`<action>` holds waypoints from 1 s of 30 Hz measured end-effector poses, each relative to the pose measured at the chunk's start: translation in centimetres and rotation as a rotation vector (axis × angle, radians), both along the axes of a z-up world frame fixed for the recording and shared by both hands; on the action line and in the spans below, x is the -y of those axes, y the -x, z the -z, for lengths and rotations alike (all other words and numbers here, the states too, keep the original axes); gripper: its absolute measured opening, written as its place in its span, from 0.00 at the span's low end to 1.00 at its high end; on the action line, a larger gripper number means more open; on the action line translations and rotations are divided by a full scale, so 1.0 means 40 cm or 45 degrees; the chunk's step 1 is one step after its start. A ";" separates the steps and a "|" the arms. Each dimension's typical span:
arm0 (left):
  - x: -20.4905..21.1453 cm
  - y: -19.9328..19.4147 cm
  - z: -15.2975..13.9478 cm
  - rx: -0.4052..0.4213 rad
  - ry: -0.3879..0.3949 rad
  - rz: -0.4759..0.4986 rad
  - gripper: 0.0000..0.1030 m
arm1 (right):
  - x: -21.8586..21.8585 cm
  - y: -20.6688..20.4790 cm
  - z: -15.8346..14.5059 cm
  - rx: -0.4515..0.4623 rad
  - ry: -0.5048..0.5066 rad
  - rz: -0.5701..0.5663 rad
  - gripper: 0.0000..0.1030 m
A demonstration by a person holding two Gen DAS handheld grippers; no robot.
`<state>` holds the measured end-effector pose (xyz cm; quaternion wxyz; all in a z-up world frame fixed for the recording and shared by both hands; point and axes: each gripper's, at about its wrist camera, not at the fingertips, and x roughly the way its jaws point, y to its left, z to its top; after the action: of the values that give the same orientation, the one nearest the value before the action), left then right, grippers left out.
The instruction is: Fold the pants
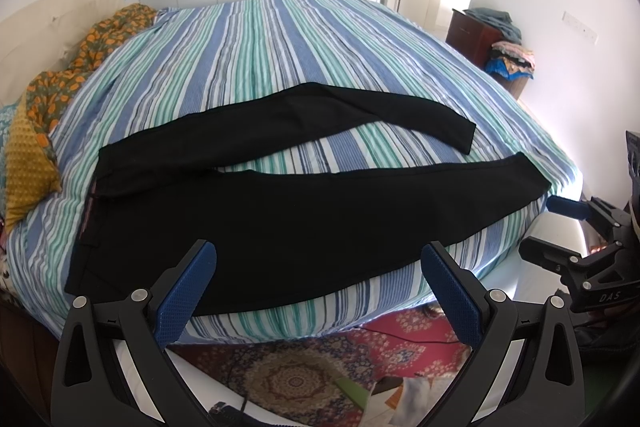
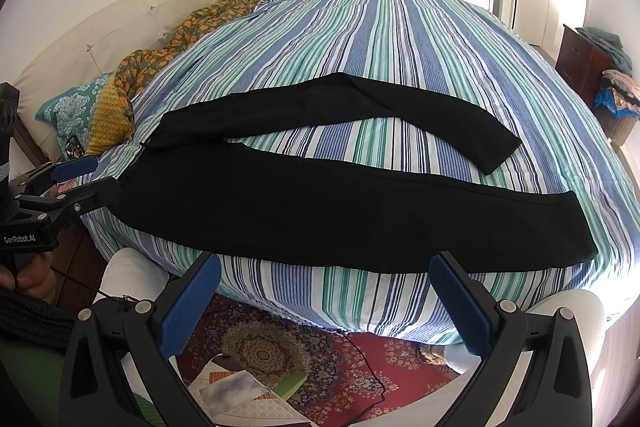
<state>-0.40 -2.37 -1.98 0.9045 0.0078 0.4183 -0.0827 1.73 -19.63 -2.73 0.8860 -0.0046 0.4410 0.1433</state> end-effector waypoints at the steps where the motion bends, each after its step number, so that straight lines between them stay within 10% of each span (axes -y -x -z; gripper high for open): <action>1: 0.000 -0.001 -0.001 0.000 0.000 0.000 0.99 | 0.000 0.000 0.000 0.000 0.001 0.000 1.00; 30: 0.000 -0.001 0.005 -0.004 0.000 0.001 0.99 | 0.000 -0.001 0.004 -0.007 0.000 0.000 1.00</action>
<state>-0.37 -2.37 -2.18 0.9038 0.0078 0.4198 -0.0833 1.78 -19.64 -2.91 0.8848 -0.0042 0.4434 0.1433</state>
